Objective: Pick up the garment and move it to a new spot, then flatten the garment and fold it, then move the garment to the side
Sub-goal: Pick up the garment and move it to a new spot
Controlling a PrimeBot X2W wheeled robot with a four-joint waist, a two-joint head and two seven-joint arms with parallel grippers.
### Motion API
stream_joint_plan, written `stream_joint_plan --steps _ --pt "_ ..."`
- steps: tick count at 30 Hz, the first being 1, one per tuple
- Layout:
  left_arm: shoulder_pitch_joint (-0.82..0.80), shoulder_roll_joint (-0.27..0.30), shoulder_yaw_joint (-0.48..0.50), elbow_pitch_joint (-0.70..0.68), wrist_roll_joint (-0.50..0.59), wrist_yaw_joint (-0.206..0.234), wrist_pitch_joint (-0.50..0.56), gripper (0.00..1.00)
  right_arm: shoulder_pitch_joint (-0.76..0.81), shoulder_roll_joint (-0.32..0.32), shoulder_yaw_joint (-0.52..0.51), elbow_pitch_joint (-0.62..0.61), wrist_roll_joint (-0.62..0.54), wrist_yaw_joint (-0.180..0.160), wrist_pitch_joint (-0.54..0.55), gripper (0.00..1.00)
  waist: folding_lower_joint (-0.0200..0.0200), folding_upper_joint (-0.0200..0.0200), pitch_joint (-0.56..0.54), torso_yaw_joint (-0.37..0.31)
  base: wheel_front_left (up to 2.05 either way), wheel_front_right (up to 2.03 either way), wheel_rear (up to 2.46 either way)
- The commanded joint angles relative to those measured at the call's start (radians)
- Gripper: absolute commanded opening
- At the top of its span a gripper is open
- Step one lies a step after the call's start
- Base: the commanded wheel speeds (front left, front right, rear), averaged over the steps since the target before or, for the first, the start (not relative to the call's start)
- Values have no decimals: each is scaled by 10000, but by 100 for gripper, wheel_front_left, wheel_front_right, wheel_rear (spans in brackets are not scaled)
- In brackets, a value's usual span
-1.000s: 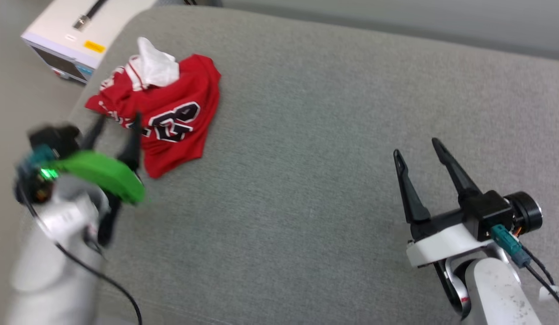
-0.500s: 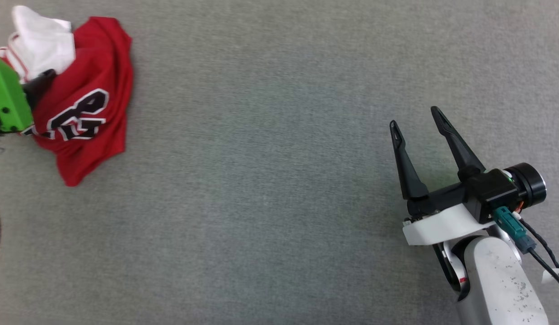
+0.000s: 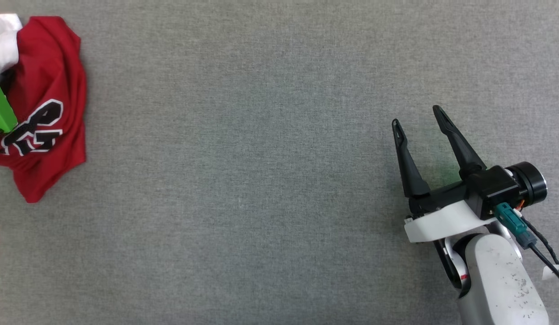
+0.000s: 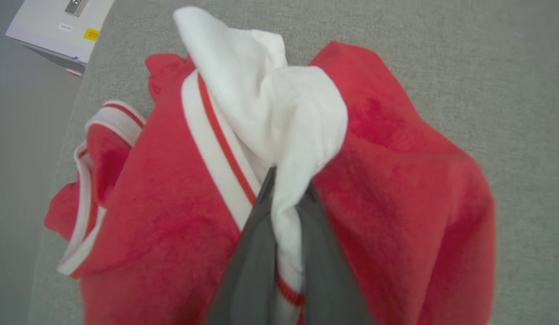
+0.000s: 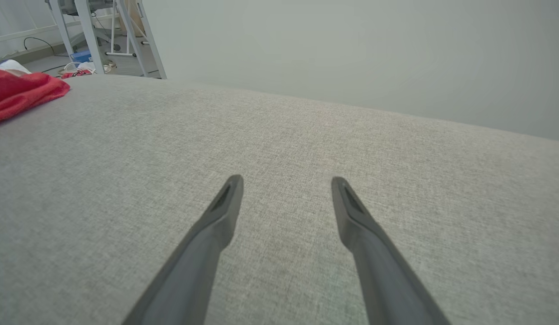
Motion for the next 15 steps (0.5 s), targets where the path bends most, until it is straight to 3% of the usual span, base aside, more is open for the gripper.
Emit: stream_joint_plan --steps 1,10,13,15 --pt "64 -77 42 -10 68 -23 -274 0 -62 -31 33 38 -42 -9 -87 100 -1 -1 -369 213 0 0 0" --pt "237 -483 29 -944 404 -47 -2528 0 451 -31 -14 300 181 -9 -88 100 -1 -1 -2012 257 0 0 0" --pt "417 -826 -200 -1700 468 -56 -2980 0 765 -31 -167 381 419 -9 -88 100 -1 -1 -2629 200 0 0 0" --pt "697 -1437 -664 -2741 524 -32 -3155 0 1078 -31 -299 478 677 -9 -89 100 -1 -1 -3319 55 0 0 0"
